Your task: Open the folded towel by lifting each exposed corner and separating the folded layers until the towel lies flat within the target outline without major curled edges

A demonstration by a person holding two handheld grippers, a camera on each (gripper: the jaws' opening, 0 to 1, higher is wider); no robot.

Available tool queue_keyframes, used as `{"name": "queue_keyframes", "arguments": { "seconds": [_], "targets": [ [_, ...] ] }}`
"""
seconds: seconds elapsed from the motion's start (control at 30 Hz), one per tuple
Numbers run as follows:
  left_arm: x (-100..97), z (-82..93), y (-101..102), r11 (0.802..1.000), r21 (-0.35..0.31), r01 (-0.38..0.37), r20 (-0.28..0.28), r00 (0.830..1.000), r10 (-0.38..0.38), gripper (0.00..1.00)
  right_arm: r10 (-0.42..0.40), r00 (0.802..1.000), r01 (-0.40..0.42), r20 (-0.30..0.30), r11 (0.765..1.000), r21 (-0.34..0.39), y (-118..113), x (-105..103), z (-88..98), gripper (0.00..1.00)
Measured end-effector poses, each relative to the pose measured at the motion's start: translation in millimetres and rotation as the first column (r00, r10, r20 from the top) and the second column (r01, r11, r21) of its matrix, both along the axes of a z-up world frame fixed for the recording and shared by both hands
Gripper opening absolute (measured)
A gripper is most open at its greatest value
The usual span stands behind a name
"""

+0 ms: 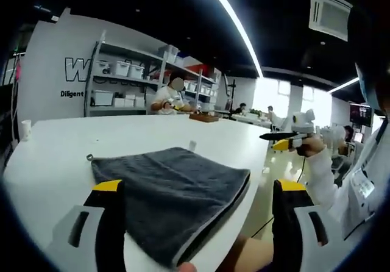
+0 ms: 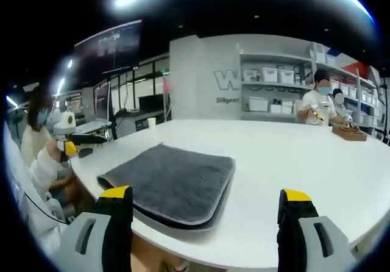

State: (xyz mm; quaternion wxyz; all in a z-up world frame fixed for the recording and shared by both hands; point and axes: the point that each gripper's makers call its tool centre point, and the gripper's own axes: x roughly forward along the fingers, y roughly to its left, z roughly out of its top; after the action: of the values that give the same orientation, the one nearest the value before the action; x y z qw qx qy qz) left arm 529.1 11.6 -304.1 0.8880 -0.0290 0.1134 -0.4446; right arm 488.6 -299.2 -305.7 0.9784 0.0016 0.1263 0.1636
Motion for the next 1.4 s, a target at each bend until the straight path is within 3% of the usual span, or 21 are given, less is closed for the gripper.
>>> {"name": "queue_keyframes", "arguments": {
  "seconds": [0.47, 0.63, 1.17, 1.4],
  "targets": [
    [4.9, -3.8, -1.0, 0.998, 0.065, -0.022, 0.029, 0.999, 0.02, 1.0, -0.001, 1.0, 0.001, -0.01, 1.0, -0.006, -1.9, -0.3, -2.2, 0.99],
    [7.2, -3.9, -6.3, 0.997, 0.079, -0.02, 0.041, 0.999, 0.017, 1.0, -0.012, 1.0, 0.012, 0.02, 1.0, 0.005, -3.7, -1.2, 4.3, 0.99],
    [11.1, -0.5, -55.9, 0.985, 0.172, 0.018, 0.123, 0.992, -0.039, 0.99, -0.018, 1.0, 0.018, 0.013, 1.0, -0.009, -10.6, -5.2, 4.6, 0.99],
    [13.2, 0.7, -91.4, 0.979, 0.197, 0.059, 0.147, 0.985, -0.089, 0.99, -0.024, 0.999, 0.024, 0.024, 1.0, -0.006, -14.5, -7.3, 7.3, 0.99]
  ]
}}
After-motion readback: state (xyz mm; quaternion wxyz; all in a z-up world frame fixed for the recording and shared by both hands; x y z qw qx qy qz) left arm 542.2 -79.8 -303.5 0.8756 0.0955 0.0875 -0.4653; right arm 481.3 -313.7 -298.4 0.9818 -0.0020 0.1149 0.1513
